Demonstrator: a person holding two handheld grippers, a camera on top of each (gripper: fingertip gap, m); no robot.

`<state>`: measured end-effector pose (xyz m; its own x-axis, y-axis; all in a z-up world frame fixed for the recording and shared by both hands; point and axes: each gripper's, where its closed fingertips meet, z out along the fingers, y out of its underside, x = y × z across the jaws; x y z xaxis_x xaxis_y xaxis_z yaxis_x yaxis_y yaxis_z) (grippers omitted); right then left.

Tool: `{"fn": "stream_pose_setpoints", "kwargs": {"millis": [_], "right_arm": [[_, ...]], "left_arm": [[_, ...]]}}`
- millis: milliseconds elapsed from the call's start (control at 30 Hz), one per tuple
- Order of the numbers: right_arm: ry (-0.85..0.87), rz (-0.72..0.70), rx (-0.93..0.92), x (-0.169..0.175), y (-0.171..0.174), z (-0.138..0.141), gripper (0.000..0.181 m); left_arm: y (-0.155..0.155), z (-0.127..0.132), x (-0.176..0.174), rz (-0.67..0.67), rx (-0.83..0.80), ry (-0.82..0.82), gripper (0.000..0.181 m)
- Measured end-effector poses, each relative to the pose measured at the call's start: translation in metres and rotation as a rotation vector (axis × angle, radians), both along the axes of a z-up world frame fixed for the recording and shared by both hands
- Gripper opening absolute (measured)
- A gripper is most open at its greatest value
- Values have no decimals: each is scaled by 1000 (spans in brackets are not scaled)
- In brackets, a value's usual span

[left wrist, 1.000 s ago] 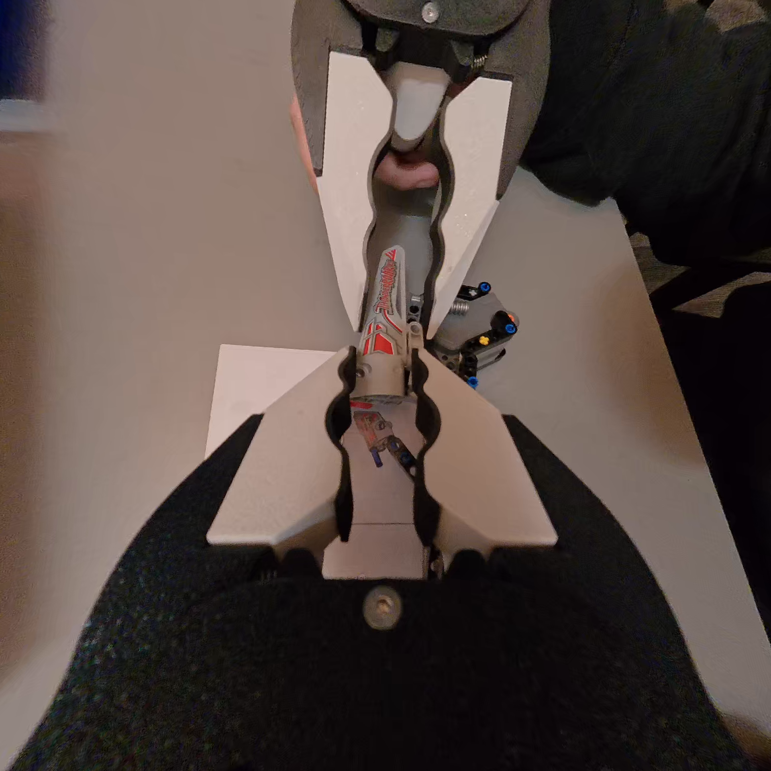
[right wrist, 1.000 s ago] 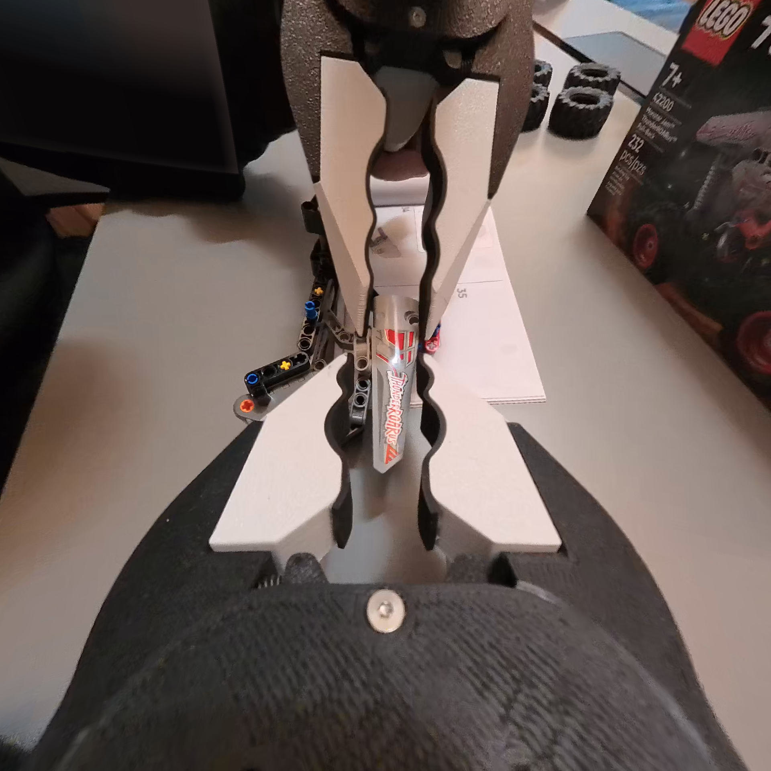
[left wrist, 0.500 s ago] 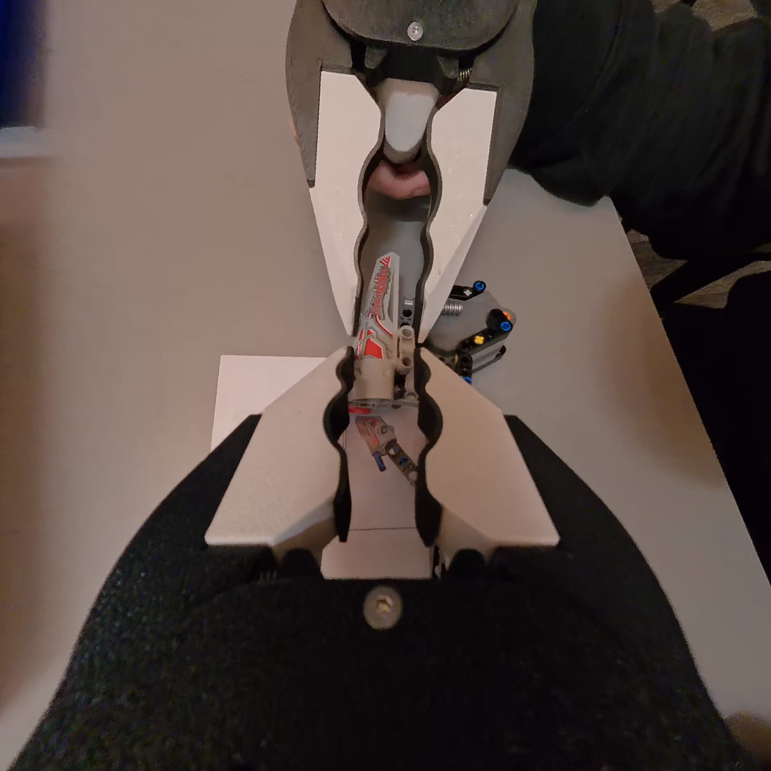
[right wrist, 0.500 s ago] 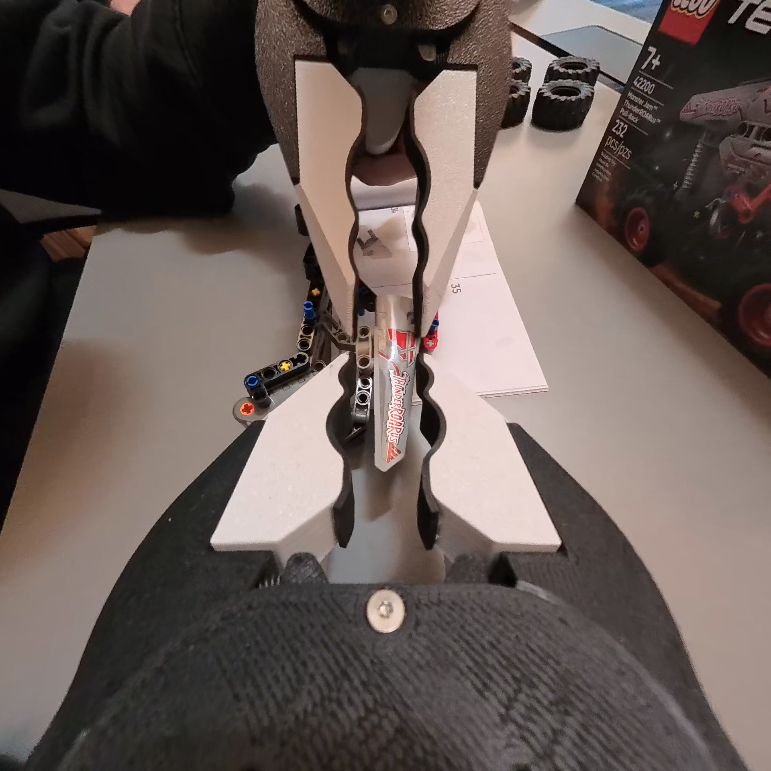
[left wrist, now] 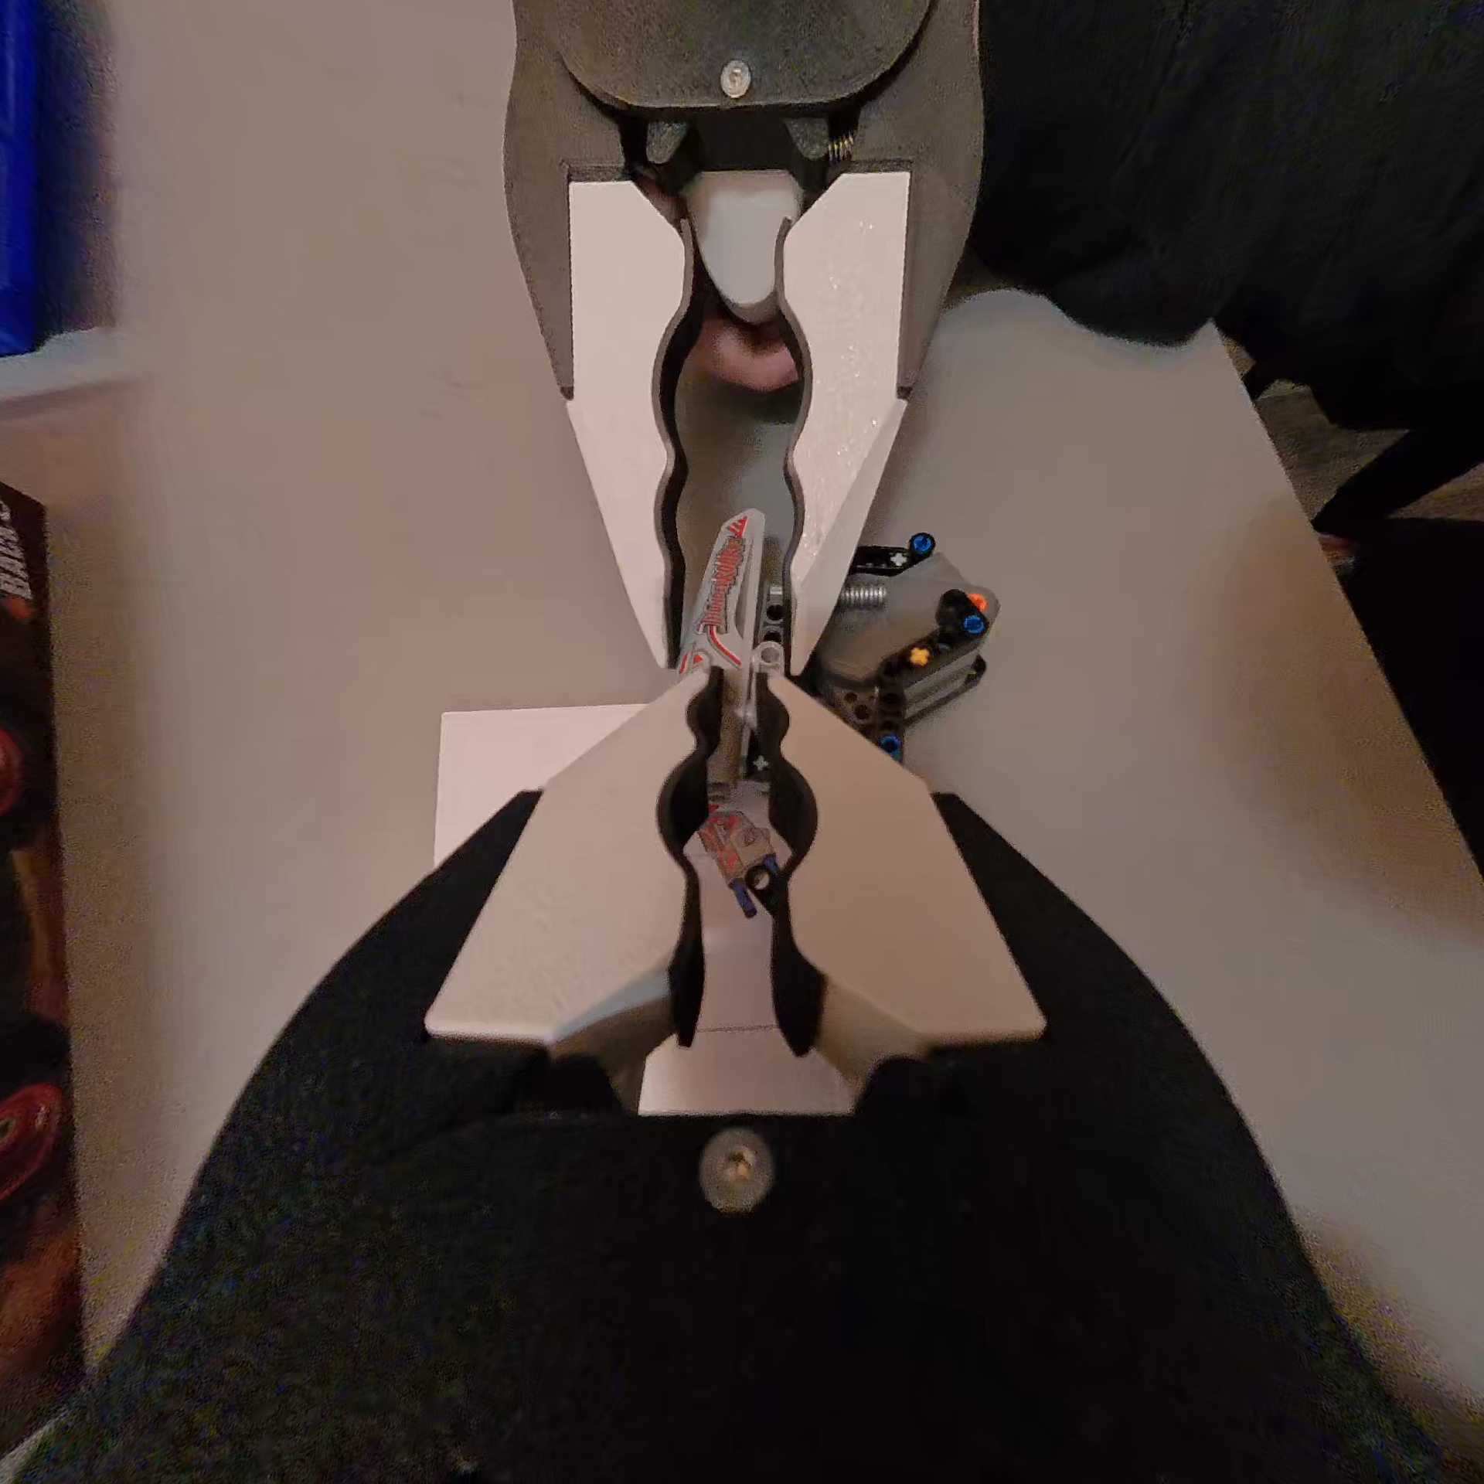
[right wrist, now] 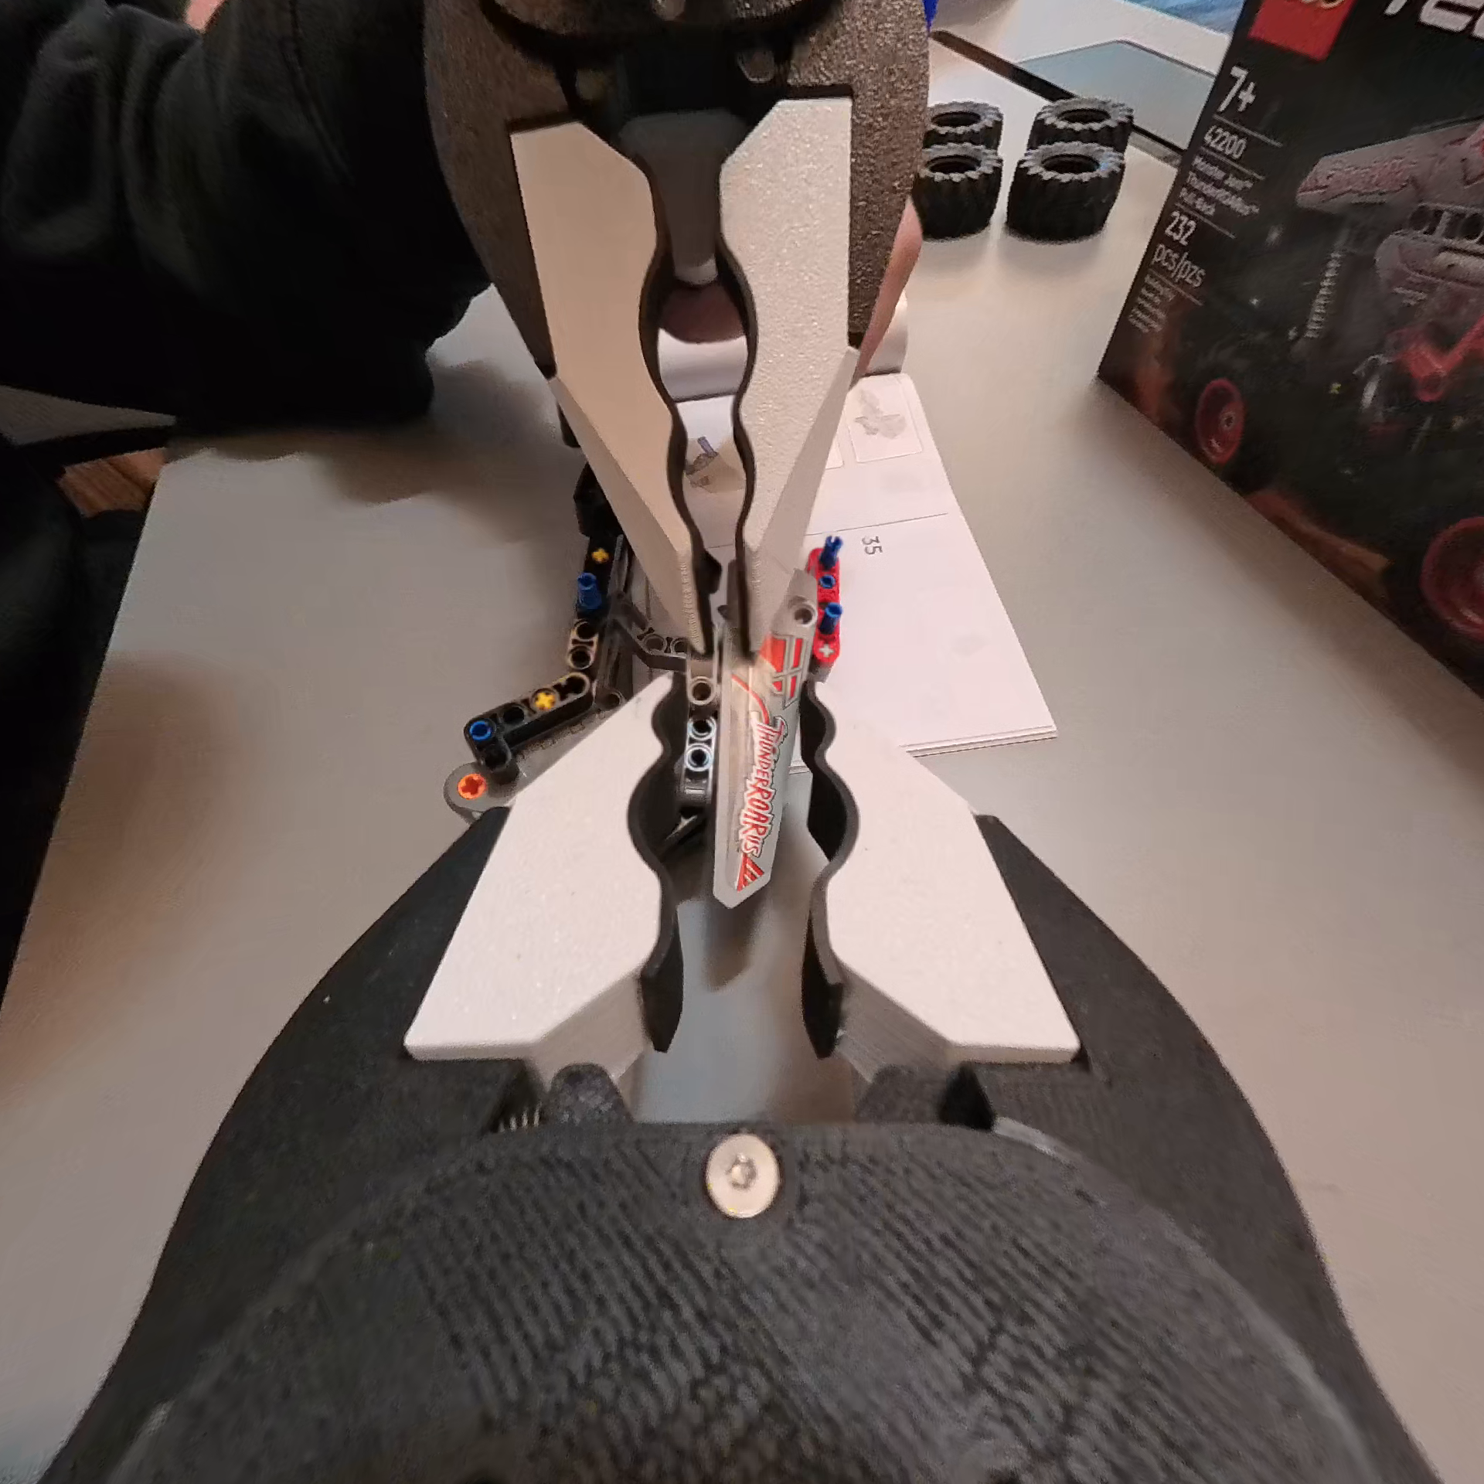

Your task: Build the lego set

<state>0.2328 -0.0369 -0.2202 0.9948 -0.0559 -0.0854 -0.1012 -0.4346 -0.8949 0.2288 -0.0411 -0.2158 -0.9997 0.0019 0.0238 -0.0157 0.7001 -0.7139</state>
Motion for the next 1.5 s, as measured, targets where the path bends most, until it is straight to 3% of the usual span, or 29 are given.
{"fn": "stream_pose_setpoints", "kwargs": {"millis": [33, 700, 1500], "right_arm": [[-6, -7, -3, 1, 0, 0, 26], [-126, -26, -26, -4, 2, -1, 26], [-117, -6, -13, -7, 5, 0, 26]], "left_arm": [[0, 0, -2, -15, 5, -6, 0], [1, 0, -8, -78, -10, -19, 0], [8, 2, -11, -102, -15, -18, 0]]}}
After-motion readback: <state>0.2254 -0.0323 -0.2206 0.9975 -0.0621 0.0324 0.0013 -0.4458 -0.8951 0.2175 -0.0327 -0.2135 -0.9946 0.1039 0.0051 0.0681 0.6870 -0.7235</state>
